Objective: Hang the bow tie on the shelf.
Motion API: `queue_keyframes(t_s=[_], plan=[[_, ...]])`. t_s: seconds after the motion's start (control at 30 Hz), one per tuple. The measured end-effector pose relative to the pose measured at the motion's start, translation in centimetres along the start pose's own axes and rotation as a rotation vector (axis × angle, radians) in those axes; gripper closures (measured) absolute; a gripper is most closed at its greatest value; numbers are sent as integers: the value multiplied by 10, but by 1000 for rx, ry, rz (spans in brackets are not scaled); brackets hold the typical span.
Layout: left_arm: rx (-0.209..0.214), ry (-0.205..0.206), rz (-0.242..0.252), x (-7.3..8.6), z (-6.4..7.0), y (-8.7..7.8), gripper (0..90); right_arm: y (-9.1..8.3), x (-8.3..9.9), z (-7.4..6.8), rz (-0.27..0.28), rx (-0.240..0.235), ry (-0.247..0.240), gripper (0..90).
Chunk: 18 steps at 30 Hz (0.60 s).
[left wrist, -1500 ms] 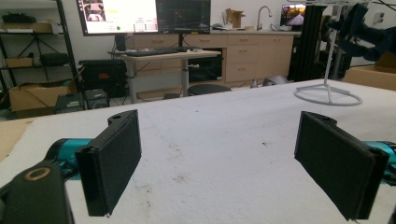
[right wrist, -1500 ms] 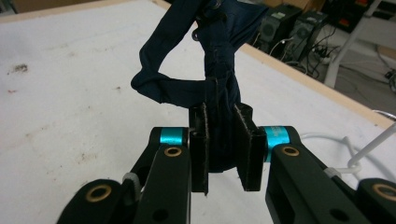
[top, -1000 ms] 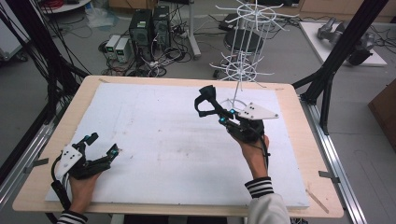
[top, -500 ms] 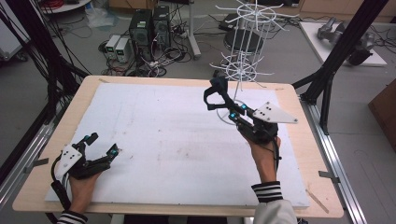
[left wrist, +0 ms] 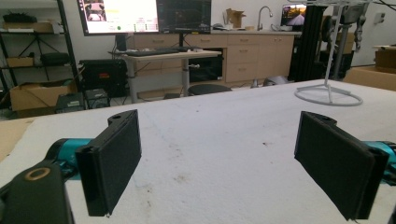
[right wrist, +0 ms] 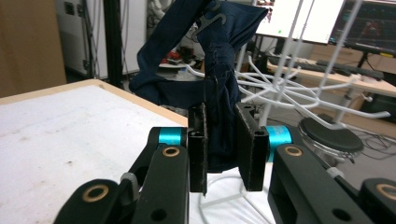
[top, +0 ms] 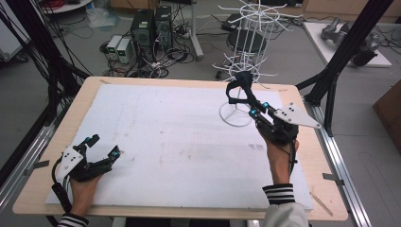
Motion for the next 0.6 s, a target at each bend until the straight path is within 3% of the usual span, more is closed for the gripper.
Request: queue_keyframes(t_s=[0.17,0.6], plan=[[0,0,0,0,0,0,150,1,4,7,-1,28,11,763],[1,-2,2,0,0,0,150,14,12,17,-26,47,43,763]])
Point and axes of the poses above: each handheld gripper's, and its own axes: y roughly forward along the jaws, x roughly out of its underside, z roughly to its right, the point moved 6 cm from there along y, roughly forward along the jaws, and after that the axes turned 2 degrees about -z, right-handed, at the moved point
